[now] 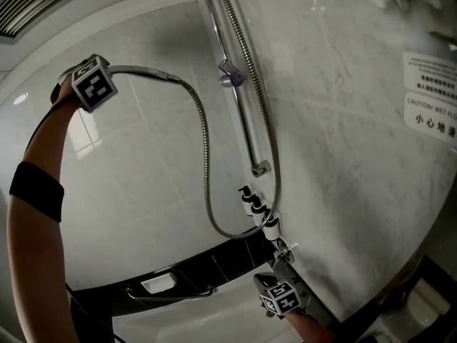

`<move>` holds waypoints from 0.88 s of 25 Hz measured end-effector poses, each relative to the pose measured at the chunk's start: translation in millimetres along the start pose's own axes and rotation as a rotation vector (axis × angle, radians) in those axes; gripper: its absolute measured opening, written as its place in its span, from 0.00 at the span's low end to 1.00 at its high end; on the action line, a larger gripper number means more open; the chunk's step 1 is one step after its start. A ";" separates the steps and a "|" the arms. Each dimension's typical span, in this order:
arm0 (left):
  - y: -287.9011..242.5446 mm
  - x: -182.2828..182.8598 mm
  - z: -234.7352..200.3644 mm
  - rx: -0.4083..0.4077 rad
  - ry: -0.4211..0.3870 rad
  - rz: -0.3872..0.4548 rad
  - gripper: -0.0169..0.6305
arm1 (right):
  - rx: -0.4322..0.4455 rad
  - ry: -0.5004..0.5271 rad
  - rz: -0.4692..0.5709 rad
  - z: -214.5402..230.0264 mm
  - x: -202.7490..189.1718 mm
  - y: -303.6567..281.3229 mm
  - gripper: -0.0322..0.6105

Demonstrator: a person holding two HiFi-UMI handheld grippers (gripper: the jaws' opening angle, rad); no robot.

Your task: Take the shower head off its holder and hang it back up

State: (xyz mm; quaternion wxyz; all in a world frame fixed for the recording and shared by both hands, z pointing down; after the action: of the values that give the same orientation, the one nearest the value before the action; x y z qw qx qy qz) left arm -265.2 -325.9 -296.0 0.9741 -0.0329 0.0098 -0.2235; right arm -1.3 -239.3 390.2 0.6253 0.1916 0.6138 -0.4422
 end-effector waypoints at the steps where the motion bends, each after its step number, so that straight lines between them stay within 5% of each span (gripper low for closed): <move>1: 0.8 6.2 -5.7 0.003 -0.007 -0.001 0.43 | -0.006 0.010 -0.007 3.2 0.0 -0.3 0.08; 18: -5.3 98.0 -46.2 0.012 -0.141 0.005 0.43 | -0.029 0.062 -0.035 26.9 -7.1 5.0 0.08; 22: 12.6 107.6 -55.2 0.066 -0.183 -0.021 0.43 | -0.029 0.059 -0.038 30.2 -7.3 4.9 0.08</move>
State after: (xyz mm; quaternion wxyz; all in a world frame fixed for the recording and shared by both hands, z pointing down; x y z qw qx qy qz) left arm -164.8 -364.7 -352.4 0.9691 -0.0211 -0.0870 -0.2300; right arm 21.7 -258.0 400.8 0.6011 0.1835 0.6419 -0.4392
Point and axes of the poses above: the fingertips, and each gripper's own axes: y backward along the fingers, z to its right, x out of its top, the point moved 3 cm from there along y, backward along the fingers, and after that the axes turned 3 degrees about -y, right-handed, at the moved point
